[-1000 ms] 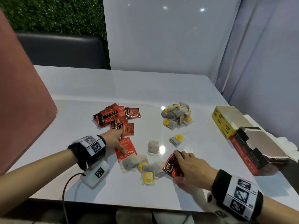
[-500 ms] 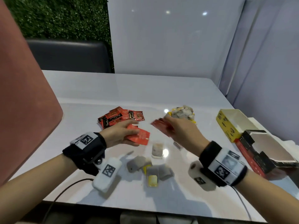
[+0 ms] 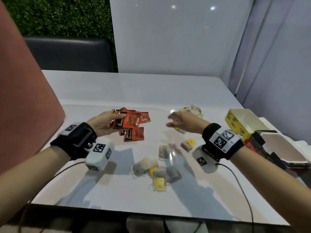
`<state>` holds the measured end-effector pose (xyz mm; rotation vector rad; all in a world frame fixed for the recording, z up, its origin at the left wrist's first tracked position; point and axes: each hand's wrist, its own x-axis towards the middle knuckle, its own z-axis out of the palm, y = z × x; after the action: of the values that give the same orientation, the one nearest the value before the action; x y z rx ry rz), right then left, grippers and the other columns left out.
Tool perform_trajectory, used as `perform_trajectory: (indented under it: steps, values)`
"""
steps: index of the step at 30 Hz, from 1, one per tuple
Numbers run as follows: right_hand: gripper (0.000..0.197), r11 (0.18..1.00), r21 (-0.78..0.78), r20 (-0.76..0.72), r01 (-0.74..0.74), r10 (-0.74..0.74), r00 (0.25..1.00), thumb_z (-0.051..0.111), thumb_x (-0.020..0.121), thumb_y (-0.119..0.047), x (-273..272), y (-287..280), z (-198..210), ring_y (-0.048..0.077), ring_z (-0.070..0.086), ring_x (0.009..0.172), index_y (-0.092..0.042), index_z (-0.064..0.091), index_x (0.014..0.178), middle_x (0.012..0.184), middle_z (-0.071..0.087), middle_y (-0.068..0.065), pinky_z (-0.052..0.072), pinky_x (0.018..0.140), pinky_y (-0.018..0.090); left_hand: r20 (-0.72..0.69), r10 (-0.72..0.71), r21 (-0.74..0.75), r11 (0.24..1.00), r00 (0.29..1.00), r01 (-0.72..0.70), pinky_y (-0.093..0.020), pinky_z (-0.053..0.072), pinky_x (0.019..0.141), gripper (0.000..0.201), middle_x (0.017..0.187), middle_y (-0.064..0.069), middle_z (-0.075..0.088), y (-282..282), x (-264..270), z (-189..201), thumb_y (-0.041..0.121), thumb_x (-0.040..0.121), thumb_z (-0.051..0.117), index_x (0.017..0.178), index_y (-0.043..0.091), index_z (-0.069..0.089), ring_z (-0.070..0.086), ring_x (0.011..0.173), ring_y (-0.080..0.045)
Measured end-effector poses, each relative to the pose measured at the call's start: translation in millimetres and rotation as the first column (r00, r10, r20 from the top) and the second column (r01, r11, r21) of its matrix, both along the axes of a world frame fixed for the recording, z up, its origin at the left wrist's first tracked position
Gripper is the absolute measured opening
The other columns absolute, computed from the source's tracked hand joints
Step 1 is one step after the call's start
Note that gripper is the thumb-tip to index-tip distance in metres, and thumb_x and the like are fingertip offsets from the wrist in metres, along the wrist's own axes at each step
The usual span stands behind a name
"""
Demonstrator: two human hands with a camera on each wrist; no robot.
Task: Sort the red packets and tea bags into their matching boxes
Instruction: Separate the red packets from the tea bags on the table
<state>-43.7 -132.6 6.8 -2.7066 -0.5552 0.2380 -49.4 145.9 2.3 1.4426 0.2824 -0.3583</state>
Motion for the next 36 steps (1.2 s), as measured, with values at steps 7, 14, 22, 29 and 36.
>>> perform_trajectory:
  steps: [7, 14, 22, 29, 36]
  values:
    - [0.076, 0.940, -0.340, -0.264, 0.030, -0.125, 0.956, 0.048, 0.076, -0.073, -40.7, -9.8, -61.3, 0.032, 0.040, 0.123, -0.015, 0.045, 0.125, 0.132, 0.044, 0.013, 0.036, 0.100, 0.043, 0.030, 0.137, 0.237, 0.961, 0.990, -0.141, -0.024, 0.055, 0.046, 0.016, 0.108, -0.017, 0.060, 34.6, 61.2, -9.7, 0.009, 0.088, 0.060, 0.102, 0.003, 0.055, 0.058, 0.097, -0.026]
    - [0.080, 0.917, -0.379, -0.028, 0.123, -0.144, 0.989, 0.055, 0.074, -0.068, -93.9, 25.0, -77.5, 0.031, 0.036, 0.123, -0.012, 0.036, 0.128, 0.128, 0.039, 0.010, 0.038, 0.091, 0.039, 0.167, 0.114, 0.620, 0.761, 0.979, -0.194, -0.028, 0.051, 0.058, 0.010, 0.100, -0.022, 0.063, 17.7, 97.3, -36.5, 0.009, 0.086, 0.064, 0.081, 0.005, 0.056, 0.058, 0.075, -0.027]
    - [0.032, 0.964, -0.264, -0.145, 0.034, -0.074, 0.987, 0.057, 0.088, -0.029, -82.5, 1.9, -72.2, 0.030, 0.039, 0.112, -0.012, 0.044, 0.112, 0.112, 0.036, 0.010, 0.040, 0.077, 0.036, 0.258, -0.205, 0.932, 0.309, 0.944, -0.188, -0.047, 0.031, 0.105, 0.075, 0.143, -0.023, 0.034, 3.3, 82.5, -24.1, 0.035, 0.087, 0.062, 0.144, 0.004, 0.024, 0.025, 0.134, -0.037]
    - [0.028, 0.997, -0.069, -0.235, 0.037, -0.052, 0.971, 0.071, 0.077, -0.021, -68.9, -31.6, -64.9, 0.016, 0.047, 0.082, -0.029, 0.046, 0.068, 0.082, 0.048, -0.006, 0.033, 0.056, 0.013, -0.231, -0.779, 0.884, 0.082, 0.583, 0.460, -0.026, 0.048, 0.090, 0.072, 0.142, -0.003, 0.043, -34.4, -14.3, -13.7, 0.029, 0.085, 0.064, 0.145, 0.023, 0.026, 0.056, 0.101, -0.010]
    - [0.018, 0.930, 0.307, -0.231, 0.202, -0.133, 0.964, 0.077, 0.073, -0.011, -30.7, -80.0, -3.3, 0.009, 0.051, 0.059, -0.019, 0.061, 0.074, 0.073, 0.056, -0.001, 0.041, 0.056, 0.020, -0.316, -0.787, 0.898, -0.068, 0.530, 0.435, -0.026, 0.043, 0.081, 0.128, 0.135, -0.009, 0.024, -56.5, -46.5, -49.4, 0.025, 0.065, 0.084, 0.147, 0.030, -0.014, 0.042, 0.094, -0.017]
